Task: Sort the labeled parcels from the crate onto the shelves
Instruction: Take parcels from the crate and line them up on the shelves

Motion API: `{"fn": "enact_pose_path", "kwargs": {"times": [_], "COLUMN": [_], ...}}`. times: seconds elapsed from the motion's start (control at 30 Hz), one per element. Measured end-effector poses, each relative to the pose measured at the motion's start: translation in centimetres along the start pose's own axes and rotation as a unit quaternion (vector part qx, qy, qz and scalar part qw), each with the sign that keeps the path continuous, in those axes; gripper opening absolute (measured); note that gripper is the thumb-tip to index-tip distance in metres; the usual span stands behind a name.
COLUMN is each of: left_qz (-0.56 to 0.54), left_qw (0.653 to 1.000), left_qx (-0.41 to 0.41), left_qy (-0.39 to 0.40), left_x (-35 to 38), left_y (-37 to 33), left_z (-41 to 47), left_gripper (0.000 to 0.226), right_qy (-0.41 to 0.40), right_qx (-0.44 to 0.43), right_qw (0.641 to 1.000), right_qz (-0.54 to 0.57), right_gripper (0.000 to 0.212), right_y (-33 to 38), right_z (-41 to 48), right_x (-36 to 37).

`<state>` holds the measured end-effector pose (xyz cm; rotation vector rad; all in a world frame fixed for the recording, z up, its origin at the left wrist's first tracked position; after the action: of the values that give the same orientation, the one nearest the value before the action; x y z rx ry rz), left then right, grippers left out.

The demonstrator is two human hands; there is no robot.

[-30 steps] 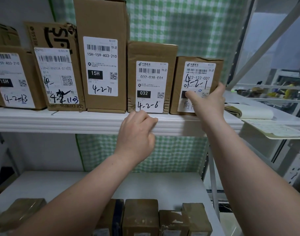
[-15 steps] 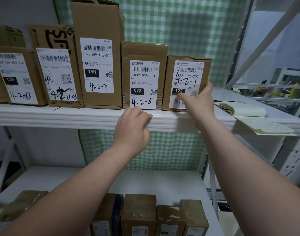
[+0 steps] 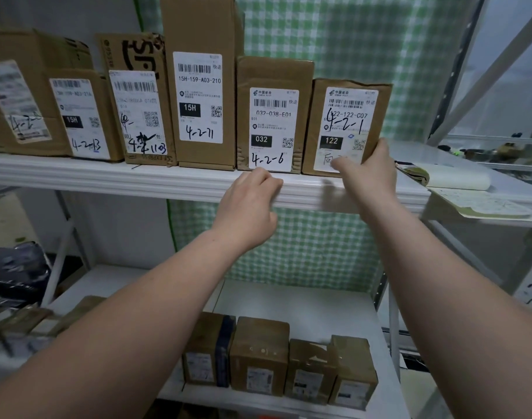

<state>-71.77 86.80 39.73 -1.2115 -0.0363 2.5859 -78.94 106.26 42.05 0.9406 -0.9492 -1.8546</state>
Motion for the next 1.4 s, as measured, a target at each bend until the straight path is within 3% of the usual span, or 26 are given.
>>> {"fn": "enact_pose_path", "kwargs": {"times": [0.1,0.3,0.4,0.47,0.53,0.57,0.67,0.73,0.87,0.97,1.03,1.4], "left_qz": [0.007,0.014,0.028,0.057,0.119,0.154,0.222,0.243,0.265,0.253,0.241,0.177], "left_qw": [1.000,0.999,0.999,0.997,0.990,0.984,0.968,0.963,0.956,0.960,0.964,0.980], "left_qx": [-0.001,0.003,0.013,0.034,0.064,0.079,0.109,0.113,0.118,0.117,0.105,0.086], "left_qy": [0.012,0.030,0.040,0.046,0.045,0.044,0.025,0.005,-0.027,-0.030,-0.033,-0.035], "left_x": [0.0,0.0,0.1,0.1,0.2,0.2,-0.3,-1.3,-2.3,-1.9,-1.6,-1.0], "left_y": [-0.1,-0.5,-0.5,-0.5,-0.2,0.2,1.9,3.0,4.3,5.1,5.9,7.7], "left_z": [-0.1,-0.3,-0.2,-0.1,-0.3,-0.3,0.6,2.1,4.8,5.5,5.4,5.1], "left_gripper": [0.045,0.047,0.047,0.046,0.051,0.057,0.066,0.066,0.067,0.071,0.073,0.076], "right_qy": [0.027,0.028,-0.033,-0.061,-0.052,-0.040,0.017,0.038,0.048,0.065,0.081,0.117], "right_qx": [-0.004,-0.024,-0.080,-0.162,-0.295,-0.376,-0.570,-0.626,-0.669,-0.693,-0.709,-0.731], "right_qw": [1.000,0.999,0.996,0.981,0.936,0.892,0.700,0.605,0.500,0.443,0.424,0.386], "right_qz": [-0.002,0.000,-0.035,-0.093,-0.184,-0.247,-0.429,-0.491,-0.548,-0.565,-0.558,-0.551], "right_gripper": [0.063,0.041,0.045,0.050,0.050,0.051,0.062,0.065,0.057,0.060,0.060,0.056], "right_y": [0.2,0.2,0.9,2.4,5.0,6.2,7.6,7.8,8.5,8.3,7.8,7.3], "right_z": [0.0,-0.2,-0.8,-1.7,-3.1,-4.0,-5.8,-5.1,-3.3,-3.0,-3.2,-3.3], "right_x": [0.2,-0.6,-2.1,-2.5,-1.6,-0.6,3.0,4.4,7.0,9.2,10.3,12.3]}}
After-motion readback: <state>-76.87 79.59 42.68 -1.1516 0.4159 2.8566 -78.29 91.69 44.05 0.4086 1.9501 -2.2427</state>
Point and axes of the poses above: each hand's wrist, its own z-axis towards the middle knuckle, its own x-axis out of the palm, y = z × x, the point moved 10 cm from there along z, towards the middle knuckle
